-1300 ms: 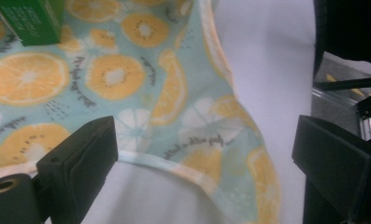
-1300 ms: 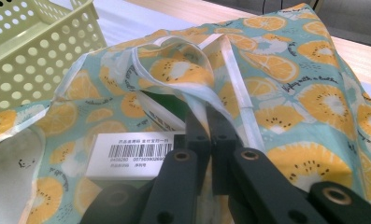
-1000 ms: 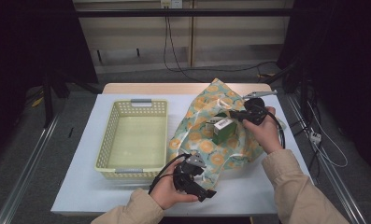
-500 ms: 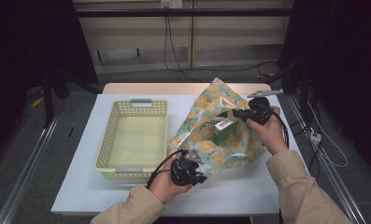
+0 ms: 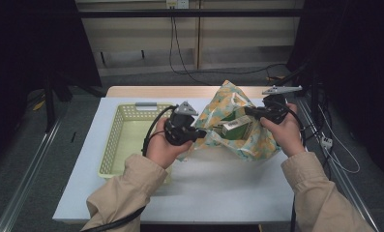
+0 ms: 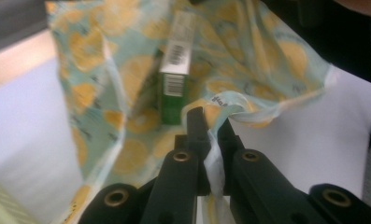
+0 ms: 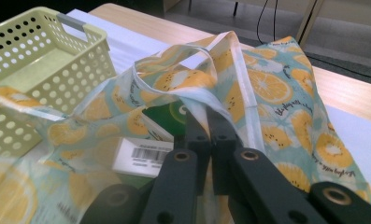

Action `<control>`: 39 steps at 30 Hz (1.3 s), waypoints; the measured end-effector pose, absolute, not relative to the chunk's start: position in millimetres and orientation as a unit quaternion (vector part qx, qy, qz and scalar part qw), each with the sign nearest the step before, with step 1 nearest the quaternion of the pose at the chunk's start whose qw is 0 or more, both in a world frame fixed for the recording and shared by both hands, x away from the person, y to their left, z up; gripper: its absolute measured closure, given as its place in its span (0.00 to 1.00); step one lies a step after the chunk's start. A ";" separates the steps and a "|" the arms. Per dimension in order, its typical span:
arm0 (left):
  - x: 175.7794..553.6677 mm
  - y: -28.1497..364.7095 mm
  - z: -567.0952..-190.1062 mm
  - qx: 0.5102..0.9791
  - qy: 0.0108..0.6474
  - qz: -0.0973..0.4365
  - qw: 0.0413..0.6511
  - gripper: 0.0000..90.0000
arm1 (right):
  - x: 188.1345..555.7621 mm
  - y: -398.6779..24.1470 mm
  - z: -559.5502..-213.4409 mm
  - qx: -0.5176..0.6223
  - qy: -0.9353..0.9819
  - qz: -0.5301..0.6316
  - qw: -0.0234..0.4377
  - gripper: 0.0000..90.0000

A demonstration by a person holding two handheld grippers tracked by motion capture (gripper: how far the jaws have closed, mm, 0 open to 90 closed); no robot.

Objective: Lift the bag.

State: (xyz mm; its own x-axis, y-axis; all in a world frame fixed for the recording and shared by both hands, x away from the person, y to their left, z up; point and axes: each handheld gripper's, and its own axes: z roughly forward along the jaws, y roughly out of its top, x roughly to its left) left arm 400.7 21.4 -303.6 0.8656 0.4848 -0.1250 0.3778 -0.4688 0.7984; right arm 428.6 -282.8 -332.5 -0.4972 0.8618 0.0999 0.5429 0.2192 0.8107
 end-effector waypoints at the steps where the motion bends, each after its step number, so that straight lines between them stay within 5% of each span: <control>1: 403.4 20.9 -297.8 0.854 0.252 0.066 0.451 1.00 | 428.7 -282.9 -330.3 0.464 0.757 0.419 0.191 1.00; 17: 430.8 16.1 -203.5 0.820 0.251 0.118 0.501 1.00 | 433.0 -278.3 -275.4 0.445 0.743 0.455 0.206 1.00; 39: 461.0 36.8 -171.7 0.794 0.268 0.113 0.534 1.00 | 442.9 -266.4 -235.9 0.430 0.721 0.502 0.207 1.00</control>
